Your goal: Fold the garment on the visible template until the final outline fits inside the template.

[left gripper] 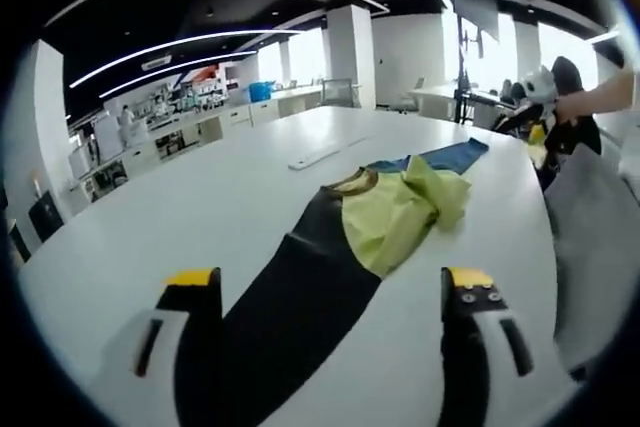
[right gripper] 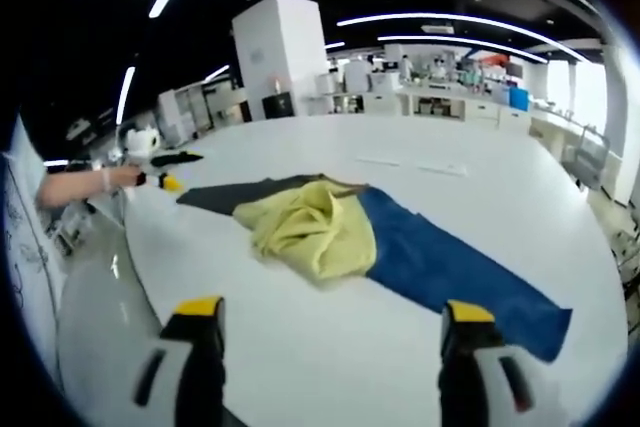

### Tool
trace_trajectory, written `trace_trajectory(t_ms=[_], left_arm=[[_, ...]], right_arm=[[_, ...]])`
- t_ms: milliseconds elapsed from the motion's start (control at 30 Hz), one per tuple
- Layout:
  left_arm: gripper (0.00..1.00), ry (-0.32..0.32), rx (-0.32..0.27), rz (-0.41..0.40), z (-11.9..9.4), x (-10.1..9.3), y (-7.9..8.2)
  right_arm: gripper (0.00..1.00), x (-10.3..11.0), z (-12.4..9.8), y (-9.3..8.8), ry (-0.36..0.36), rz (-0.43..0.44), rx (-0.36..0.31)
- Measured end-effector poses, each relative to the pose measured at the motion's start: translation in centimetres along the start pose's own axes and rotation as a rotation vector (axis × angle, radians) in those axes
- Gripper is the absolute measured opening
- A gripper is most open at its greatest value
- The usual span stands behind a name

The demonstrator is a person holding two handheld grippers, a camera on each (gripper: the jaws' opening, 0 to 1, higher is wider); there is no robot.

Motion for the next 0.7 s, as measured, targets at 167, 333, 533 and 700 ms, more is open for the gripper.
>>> trace_trajectory(t_ms=[167,333,533,700], left_arm=[[0.84,-0.046,-0.008,0.019,1.5,-1.3,0.8],[0.84,-0.079,-0.016,0.037,2.8,-3.7,1.6],[0.81,-0.139,-0.014,0.060,4.0,-6.4,2.7],[0.76,-0.177,-0.013,0.058,5.1,-7.4,2.7]], right_arm=[[0.89,-0.1,0.1,0.0,0.002,-0.001,-0.002],[0.89,0.0,0.3,0.1,0.006,-0.001,-0.007],[0.88,0.0,0.4,-0.1,0.000,0.008,-0.014],[0.86,0.2,0.7,-0.1,0.008,0.020,-0.021]])
Point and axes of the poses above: the point that each gripper's makers call its tool centre point, and the gripper's own axes: z roughly forward along the fingers, x roughly to its left, y roughly out of its top, the point moved 6 cm from there along -z, roughly backward along the fingers, and after that the axes turned 1 degree about x, right-handed, at the moved point
